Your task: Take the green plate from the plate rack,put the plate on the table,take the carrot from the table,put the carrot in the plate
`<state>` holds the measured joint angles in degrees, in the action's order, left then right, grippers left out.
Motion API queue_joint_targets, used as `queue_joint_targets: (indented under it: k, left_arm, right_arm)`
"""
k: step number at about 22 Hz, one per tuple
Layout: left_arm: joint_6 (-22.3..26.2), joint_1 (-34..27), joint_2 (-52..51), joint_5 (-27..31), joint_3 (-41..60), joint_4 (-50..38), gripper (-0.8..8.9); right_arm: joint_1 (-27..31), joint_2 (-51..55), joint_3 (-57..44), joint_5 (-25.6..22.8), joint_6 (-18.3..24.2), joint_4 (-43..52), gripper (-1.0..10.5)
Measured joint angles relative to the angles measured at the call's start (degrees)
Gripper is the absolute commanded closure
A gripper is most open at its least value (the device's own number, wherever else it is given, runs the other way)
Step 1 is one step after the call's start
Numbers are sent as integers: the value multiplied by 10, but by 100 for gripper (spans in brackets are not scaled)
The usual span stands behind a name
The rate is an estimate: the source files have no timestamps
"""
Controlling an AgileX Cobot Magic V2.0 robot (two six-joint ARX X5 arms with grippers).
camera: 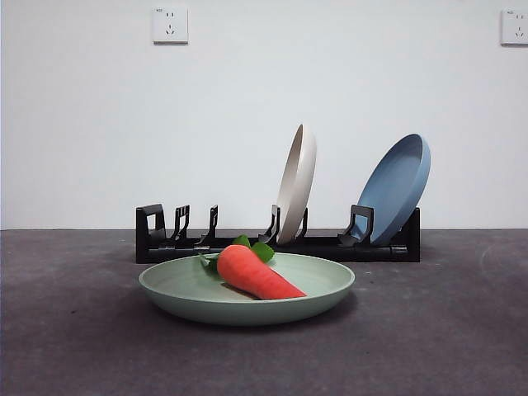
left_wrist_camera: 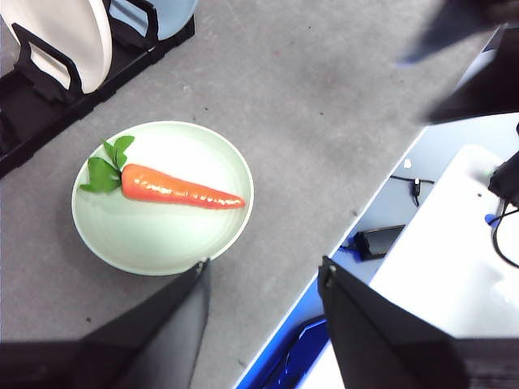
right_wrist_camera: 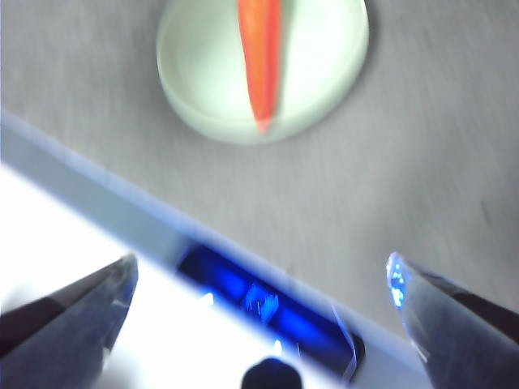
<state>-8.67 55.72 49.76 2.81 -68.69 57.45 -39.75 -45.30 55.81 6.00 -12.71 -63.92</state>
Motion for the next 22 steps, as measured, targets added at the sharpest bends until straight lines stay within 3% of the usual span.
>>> queue_joint_targets:
  k: [5,8,22]
  left_arm:
    - [0,0,0,0,0,12,610]
    - [0,0,0,0,0,15,837]
    - [0,0,0,0,0,14,817]
  right_arm:
    - [0,93,0,0,-6,-74,745]
    - [0,113,0,0,-6,-78,971]
    - [0,119,0,0,-6,-85,945]
